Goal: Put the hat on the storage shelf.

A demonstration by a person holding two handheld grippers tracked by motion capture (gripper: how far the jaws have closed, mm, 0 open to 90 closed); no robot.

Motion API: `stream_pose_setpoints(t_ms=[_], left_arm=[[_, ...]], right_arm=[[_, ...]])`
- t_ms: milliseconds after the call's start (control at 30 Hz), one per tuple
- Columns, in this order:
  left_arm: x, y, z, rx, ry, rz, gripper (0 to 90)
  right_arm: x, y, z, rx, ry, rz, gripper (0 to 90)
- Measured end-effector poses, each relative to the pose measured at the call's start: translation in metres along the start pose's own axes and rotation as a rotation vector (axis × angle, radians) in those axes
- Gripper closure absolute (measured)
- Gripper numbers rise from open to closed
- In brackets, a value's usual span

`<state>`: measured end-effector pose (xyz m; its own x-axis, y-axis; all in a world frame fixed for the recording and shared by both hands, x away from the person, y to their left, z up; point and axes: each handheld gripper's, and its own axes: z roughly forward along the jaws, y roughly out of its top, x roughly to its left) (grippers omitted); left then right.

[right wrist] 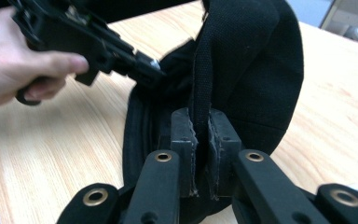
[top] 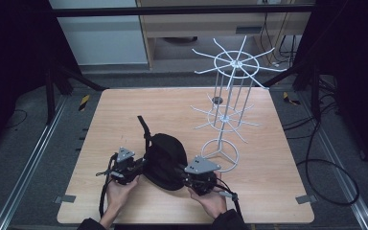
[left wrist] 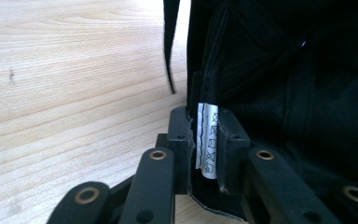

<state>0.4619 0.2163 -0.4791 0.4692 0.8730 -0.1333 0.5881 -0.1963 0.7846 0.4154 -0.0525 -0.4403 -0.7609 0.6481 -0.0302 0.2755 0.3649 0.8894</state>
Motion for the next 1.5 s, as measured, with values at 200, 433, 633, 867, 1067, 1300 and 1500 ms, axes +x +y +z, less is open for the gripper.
stream_pose_setpoints(t_ms=[200, 433, 633, 867, 1067, 1300, 1500], left_arm=[[0.004, 0.0, -0.003, 0.0, -0.021, -0.022, 70.2], [0.01, 0.001, -0.017, -0.014, -0.044, -0.05, 62.5], [0.01, 0.005, -0.046, -0.033, -0.035, -0.054, 58.4], [-0.009, 0.018, -0.065, -0.111, -0.064, 0.005, 54.5], [-0.03, 0.029, -0.06, -0.126, -0.138, 0.015, 47.9], [-0.044, 0.041, -0.043, -0.125, -0.192, -0.006, 39.8], [-0.051, 0.045, -0.038, -0.149, -0.207, -0.008, 34.6]], right_arm=[[-0.003, -0.009, -0.001, 0.011, -0.017, 0.017, 82.7], [-0.004, -0.016, -0.001, 0.026, -0.059, 0.025, 83.3], [-0.005, -0.017, -0.001, 0.028, -0.09, 0.037, 83.6], [-0.005, -0.019, 0.0, 0.032, -0.09, 0.041, 83.5], [-0.004, -0.02, -0.001, 0.033, -0.082, 0.036, 83.3], [-0.004, -0.02, -0.002, 0.031, -0.075, 0.031, 83.2], [-0.004, -0.02, -0.001, 0.029, -0.067, 0.027, 83.2]])
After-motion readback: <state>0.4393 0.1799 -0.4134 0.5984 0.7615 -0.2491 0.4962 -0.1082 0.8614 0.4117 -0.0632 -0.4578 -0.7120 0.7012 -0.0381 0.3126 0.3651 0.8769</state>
